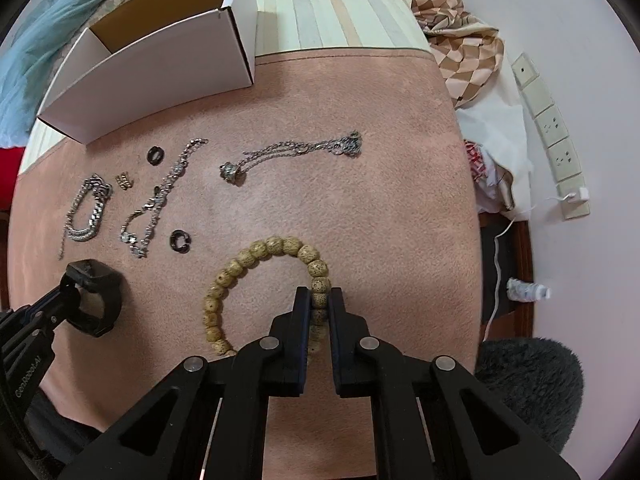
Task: Organize jewelry
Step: 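Grasp the wooden bead bracelet with the right tool while the left tool grasps the black watch band, then carry both items into the white box and open both tools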
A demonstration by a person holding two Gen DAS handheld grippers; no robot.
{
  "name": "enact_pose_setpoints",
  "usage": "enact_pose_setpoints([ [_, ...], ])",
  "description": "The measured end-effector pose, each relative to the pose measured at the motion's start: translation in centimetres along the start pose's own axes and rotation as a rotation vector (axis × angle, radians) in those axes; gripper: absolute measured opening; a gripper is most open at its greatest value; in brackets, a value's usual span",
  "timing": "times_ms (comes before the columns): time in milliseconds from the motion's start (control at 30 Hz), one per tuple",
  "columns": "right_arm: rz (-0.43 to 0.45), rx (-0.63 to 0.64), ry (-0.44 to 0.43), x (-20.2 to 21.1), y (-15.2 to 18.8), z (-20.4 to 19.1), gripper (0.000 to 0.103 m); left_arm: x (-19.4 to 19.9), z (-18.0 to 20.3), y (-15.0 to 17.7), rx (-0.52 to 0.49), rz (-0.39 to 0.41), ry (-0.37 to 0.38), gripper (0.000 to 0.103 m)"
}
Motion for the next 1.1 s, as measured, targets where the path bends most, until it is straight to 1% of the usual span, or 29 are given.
enact_pose_setpoints([
  [167, 0.031, -0.031, -0.096, 1.9, 0.5, -0.1, 0.009, 2.5, -0.1, -0.2, -0.006, 0.046, 0.023, 0.006],
  [333, 0.093, -0.028, -0.173, 5.3, 0.0, -0.7, 0.009, 5.2, -0.1, -1.0, -0.005, 0.101, 0.050, 0.006],
  [400, 0.120, -0.015, -0.195, 6.9, -0.6, -1.2, 0.009, 6.6, -0.4, -1.5, -0.003, 0.131, 0.062, 0.006],
  [467, 0.152, 0.002, -0.218, 8.8, -1.3, -1.8, 0.009, 8.1, -0.6, -2.9, -0.002, 0.154, 0.075, 0.006],
  [567, 0.208, 0.028, -0.241, 11.8, -2.7, -2.6, 0.009, 10.3, -0.8, -4.9, -0.002, 0.189, 0.092, 0.006],
  [700, 0.285, 0.045, -0.285, 16.0, -5.3, -3.5, 0.009, 12.1, -1.2, -7.7, 0.000, 0.229, 0.103, 0.006],
  [800, 0.325, 0.057, -0.302, 18.3, -7.4, -4.3, 0.009, 12.8, -1.2, -9.7, -0.003, 0.251, 0.101, 0.006],
  [900, 0.351, 0.064, -0.304, 19.3, -9.8, -5.0, 0.009, 13.0, -1.2, -11.7, -0.005, 0.257, 0.102, 0.006],
  [967, 0.352, 0.070, -0.305, 19.5, -11.1, -5.5, 0.009, 12.8, -1.1, -13.0, -0.008, 0.255, 0.101, 0.006],
  [1100, 0.331, 0.080, -0.294, 18.3, -13.8, -6.3, 0.009, 11.8, -0.9, -15.2, -0.010, 0.239, 0.095, 0.006],
])
Point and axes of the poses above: each gripper's, at about its wrist camera, not at the fingertips, and x roughly against the way its jaws point, z to its right, y to its underside, the point moved 3 cm from there along -x, roughly the way its jaws point, and after that the axes turned 6 degrees about -z, right-handed, at the moved point
